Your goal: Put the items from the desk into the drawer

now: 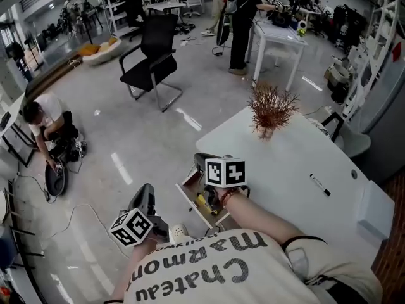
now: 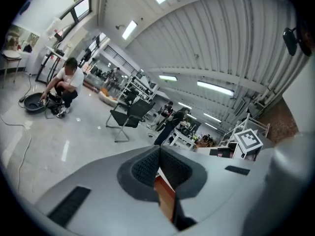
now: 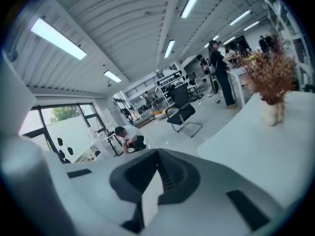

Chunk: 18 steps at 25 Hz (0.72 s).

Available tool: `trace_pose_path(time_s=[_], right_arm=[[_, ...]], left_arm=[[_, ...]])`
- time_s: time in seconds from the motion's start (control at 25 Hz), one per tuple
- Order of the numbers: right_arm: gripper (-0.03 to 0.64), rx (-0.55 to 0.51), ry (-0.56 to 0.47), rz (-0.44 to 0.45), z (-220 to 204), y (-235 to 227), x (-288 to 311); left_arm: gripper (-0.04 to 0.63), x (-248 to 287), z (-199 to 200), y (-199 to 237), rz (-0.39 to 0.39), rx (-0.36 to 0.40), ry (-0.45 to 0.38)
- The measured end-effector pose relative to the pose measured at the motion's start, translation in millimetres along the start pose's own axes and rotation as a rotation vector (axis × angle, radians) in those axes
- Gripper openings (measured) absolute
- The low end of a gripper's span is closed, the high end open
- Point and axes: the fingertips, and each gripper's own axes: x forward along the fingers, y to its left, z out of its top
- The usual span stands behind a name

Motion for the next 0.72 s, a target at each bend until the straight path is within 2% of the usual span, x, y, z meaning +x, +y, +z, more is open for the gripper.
trace_pose_path(time_s=[0.2, 0.44, 0.72], right_arm=[[0.003, -0.071, -0.079, 0.007, 32, 11, -26], [0.003, -0.114, -0.114, 0.005, 38, -27, -65], [0.003, -0.115, -0.134, 0.002, 22, -13, -112]], left_arm=[[0.002, -8, 27, -22, -0.023, 0.04, -0.064], [0.002, -6, 12, -64, -0.033, 0.064, -0.115], [0.002, -53, 6, -82, -0.036, 0.077, -0.127]])
